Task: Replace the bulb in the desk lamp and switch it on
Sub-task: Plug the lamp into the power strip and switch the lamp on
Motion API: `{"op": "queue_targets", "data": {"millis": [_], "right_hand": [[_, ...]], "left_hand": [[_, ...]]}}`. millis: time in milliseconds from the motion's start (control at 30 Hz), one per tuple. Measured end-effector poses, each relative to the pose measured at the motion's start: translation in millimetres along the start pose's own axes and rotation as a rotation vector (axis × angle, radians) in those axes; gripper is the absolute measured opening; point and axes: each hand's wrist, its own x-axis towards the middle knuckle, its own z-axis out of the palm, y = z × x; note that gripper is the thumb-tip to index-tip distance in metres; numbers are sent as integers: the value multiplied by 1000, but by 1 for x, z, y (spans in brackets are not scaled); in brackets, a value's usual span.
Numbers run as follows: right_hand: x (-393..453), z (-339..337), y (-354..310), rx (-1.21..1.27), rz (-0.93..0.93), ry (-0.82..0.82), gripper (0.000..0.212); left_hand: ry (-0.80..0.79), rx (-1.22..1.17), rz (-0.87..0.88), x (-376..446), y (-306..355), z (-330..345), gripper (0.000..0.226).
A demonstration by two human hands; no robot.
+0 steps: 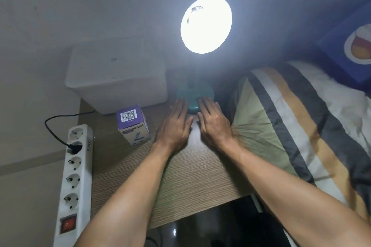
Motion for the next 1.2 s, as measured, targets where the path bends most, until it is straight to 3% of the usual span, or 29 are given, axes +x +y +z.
{"op": "queue_targets", "data": {"millis": [933, 1200], "right_hand": [[2, -8, -4, -59, 0, 14, 48], [7, -4, 0, -45, 7, 12, 51]], "left_hand": [[17, 15, 3, 1, -1, 1, 71], [98, -17, 43, -3, -1, 2, 60]]}}
